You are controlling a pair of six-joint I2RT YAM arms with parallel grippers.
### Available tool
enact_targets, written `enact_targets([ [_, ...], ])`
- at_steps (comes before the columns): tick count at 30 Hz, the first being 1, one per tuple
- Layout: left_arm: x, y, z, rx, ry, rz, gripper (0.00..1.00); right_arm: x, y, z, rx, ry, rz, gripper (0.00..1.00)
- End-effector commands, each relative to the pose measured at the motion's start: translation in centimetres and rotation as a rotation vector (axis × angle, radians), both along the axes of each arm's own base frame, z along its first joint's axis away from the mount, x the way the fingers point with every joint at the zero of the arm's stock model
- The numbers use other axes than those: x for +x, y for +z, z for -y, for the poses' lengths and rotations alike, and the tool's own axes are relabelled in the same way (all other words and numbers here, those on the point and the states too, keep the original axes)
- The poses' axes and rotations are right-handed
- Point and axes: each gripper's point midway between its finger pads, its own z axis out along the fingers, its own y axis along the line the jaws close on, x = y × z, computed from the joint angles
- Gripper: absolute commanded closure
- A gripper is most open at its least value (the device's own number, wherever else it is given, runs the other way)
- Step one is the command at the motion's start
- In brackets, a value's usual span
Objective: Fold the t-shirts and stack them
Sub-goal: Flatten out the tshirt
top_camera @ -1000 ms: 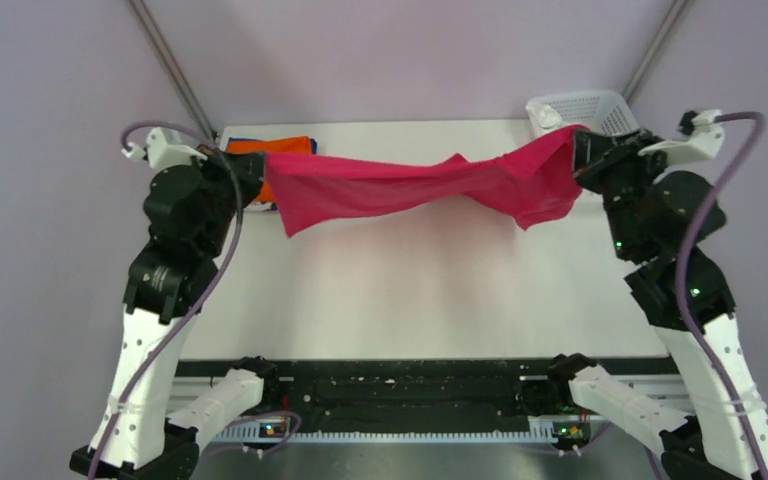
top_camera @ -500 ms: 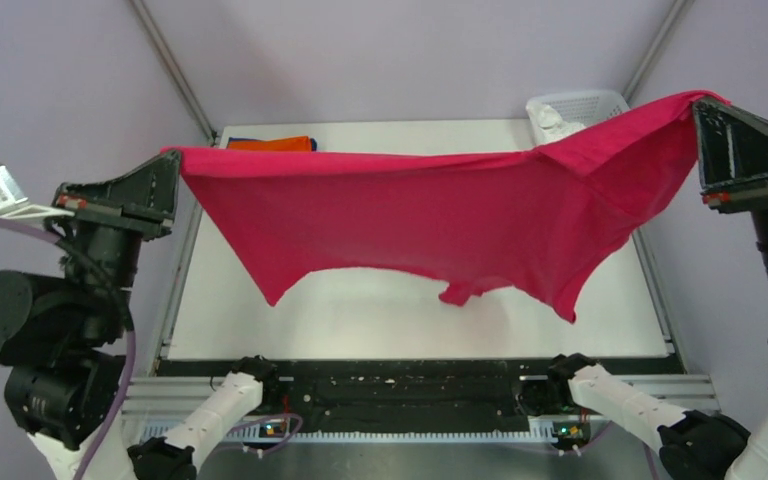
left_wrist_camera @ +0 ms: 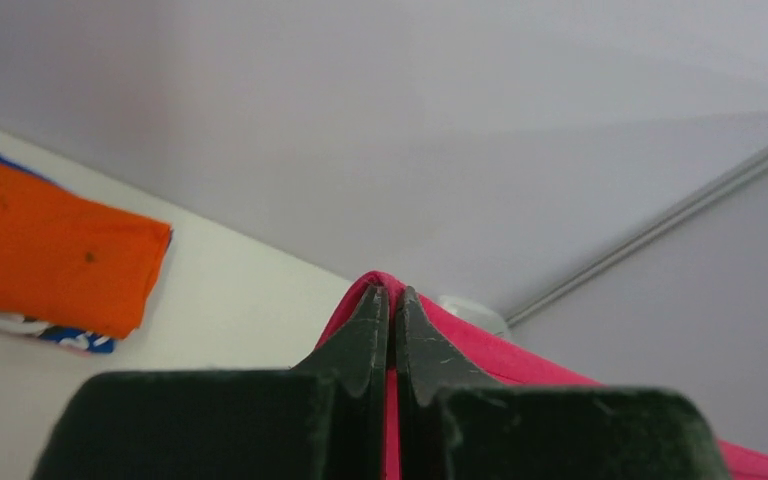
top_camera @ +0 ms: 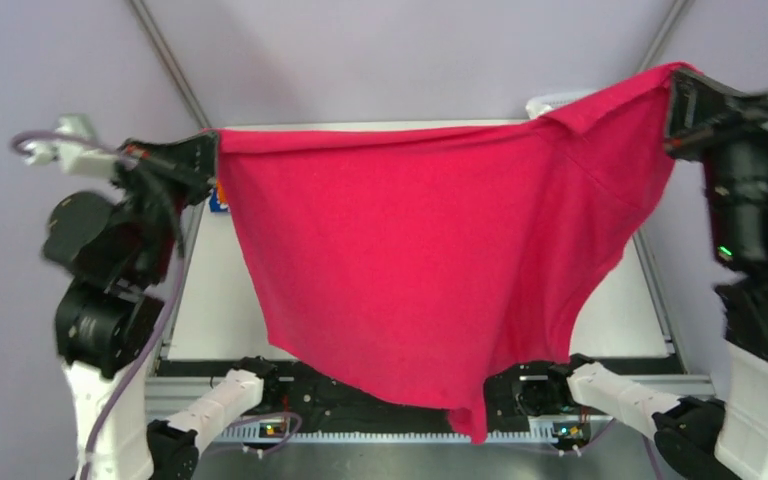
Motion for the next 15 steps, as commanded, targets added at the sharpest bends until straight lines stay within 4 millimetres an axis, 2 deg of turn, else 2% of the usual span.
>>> enact_targets([
  [1,8.8,-7.3,-0.3,0.046,0.162,-0.215,1.0,9.9,-6.8,1.8,-0.077,-0.377,-0.223,1.0],
  [5,16.0,-17.0,-0.9,0.1,0.302,-0.448,1.0,16.1,-14.6,0.2,-0.151,-0.459,-0.354,1.0],
  [10,24.2,-30.0,-1.0,0.156,0.351,-0.683,1.0,23.4,-25.3,-0.7,-0.153,-0.44,-0.516,1.0],
  [11,25.6,-32.0,-0.9,0.165,0.351,-0.724,1.0,25.4,-28.3,-1.5,-0.168,-0.399,-0.562,1.0],
  [14,29.3,-37.2,-0.3,0.189,0.349,-0.835,1.0,29.6,-35.6,-3.2,-0.156,-0.287,-0.667,1.0],
  [15,30.5,-39.8,0.0,0.198,0.346,-0.889,1.0,30.8,-37.7,-3.8,-0.15,-0.262,-0.685,1.0],
])
